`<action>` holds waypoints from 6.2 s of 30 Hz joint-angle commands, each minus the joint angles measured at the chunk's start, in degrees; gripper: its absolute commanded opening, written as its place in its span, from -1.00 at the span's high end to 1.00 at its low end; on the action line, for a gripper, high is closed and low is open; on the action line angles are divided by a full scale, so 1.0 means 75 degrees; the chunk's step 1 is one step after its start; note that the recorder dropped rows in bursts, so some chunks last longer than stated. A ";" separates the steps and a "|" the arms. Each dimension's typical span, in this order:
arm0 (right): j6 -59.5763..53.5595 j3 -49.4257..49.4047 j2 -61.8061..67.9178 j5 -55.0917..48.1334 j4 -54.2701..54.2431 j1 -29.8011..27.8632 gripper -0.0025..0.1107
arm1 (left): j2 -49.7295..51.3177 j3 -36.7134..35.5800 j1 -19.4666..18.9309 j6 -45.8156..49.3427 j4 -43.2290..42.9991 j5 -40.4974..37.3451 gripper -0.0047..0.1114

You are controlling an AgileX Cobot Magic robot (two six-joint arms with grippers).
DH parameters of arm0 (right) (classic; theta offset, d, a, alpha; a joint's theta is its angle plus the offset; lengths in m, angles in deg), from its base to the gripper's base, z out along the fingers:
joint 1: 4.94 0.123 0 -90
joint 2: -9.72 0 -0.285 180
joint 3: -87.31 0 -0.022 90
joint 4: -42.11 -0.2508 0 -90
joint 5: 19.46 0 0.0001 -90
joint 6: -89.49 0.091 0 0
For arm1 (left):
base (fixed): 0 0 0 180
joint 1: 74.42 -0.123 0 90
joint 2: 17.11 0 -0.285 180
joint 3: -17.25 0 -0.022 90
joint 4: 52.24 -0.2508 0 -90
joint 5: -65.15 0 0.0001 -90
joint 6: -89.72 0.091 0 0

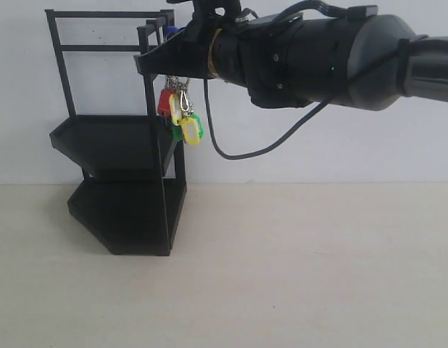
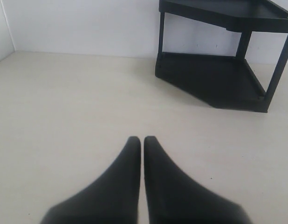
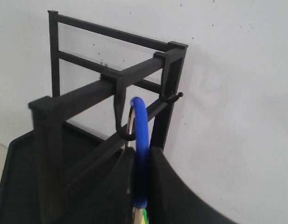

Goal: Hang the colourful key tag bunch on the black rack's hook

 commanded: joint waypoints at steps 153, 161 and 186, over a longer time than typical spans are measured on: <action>-1.2342 -1.3176 -1.3629 0.1197 -1.3268 -0.5052 0.96 | 0.0027 0.0019 -0.0026 0.0002 0.0053 0.0055 0.84; -1.2427 -1.3320 -1.4780 -0.0509 -1.3268 -0.5151 0.96 | 0.0027 0.0019 -0.0026 0.0002 0.0053 0.0055 0.84; -1.2388 -1.3320 -1.4780 -0.1075 -1.3233 -0.5439 0.96 | 0.0027 0.0019 -0.0026 0.0002 0.0053 0.0056 0.84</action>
